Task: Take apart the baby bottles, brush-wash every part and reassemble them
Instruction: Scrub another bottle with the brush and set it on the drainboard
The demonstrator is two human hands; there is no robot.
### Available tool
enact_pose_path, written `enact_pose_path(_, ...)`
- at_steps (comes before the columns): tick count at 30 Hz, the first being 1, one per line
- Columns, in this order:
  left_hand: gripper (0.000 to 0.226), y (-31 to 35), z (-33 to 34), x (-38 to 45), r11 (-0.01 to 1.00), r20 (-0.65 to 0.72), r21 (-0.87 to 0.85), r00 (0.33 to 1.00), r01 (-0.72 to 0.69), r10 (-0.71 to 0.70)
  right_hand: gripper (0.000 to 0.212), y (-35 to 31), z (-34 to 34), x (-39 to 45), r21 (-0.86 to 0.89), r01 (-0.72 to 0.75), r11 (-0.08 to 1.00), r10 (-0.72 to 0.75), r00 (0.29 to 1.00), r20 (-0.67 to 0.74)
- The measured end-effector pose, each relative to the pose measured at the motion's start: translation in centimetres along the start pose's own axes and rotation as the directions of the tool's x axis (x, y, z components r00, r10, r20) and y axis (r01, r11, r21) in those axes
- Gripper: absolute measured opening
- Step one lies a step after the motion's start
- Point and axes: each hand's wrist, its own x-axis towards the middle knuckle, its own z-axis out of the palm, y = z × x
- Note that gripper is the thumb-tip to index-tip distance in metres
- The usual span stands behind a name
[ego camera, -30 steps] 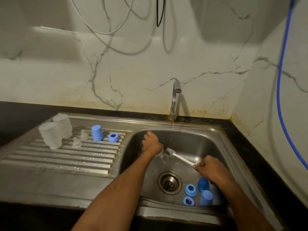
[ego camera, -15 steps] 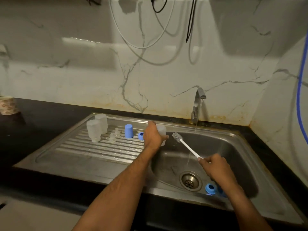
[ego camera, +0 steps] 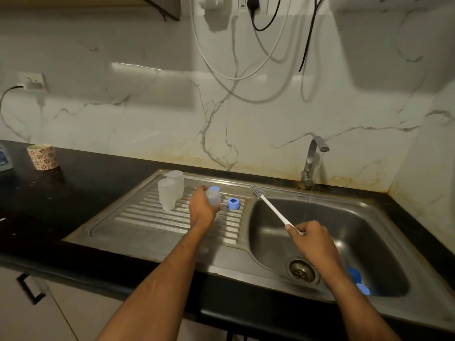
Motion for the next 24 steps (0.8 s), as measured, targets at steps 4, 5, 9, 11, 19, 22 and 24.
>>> enact_pose_path(4,0.065,-0.6,-0.6,1.3,1.000,0.007,-0.008,1.000,0.004,-0.004,0.041,-0.9,0.5,0.2,-0.024,0.010,1.000,-0.010,1.000,-0.005)
enact_pose_path(5,0.065,-0.7,-0.6,1.6,1.000,0.010,-0.011,1.000,0.003,-0.003,0.041,-1.1,0.6,0.3,-0.028,0.012,1.000,-0.012,1.000,-0.008)
enact_pose_path(9,0.065,-1.0,-0.5,2.7,1.000,0.038,-0.026,0.999,-0.011,0.011,0.043,-1.2,0.8,0.7,-0.035,0.006,0.999,-0.006,1.000,-0.017)
enact_pose_path(11,0.066,-1.3,-0.2,2.9,0.999,0.054,-0.037,0.998,-0.010,0.012,0.043,-1.0,0.9,1.0,-0.033,0.006,0.999,-0.006,1.000,-0.018)
enact_pose_path(19,0.073,-2.3,0.6,3.5,0.997,0.069,-0.064,0.997,0.036,-0.031,0.043,-0.9,1.5,1.2,-0.060,0.004,0.998,-0.005,1.000,-0.021)
enact_pose_path(22,0.074,-2.8,0.7,3.4,0.998,0.067,-0.055,0.997,0.035,-0.032,0.041,-1.1,1.7,1.1,-0.056,-0.003,0.998,0.002,1.000,-0.011)
enact_pose_path(24,0.073,-2.9,0.8,3.4,0.998,0.057,-0.061,0.998,0.035,-0.031,0.038,-1.1,1.7,1.0,-0.053,-0.004,0.999,0.004,1.000,-0.007)
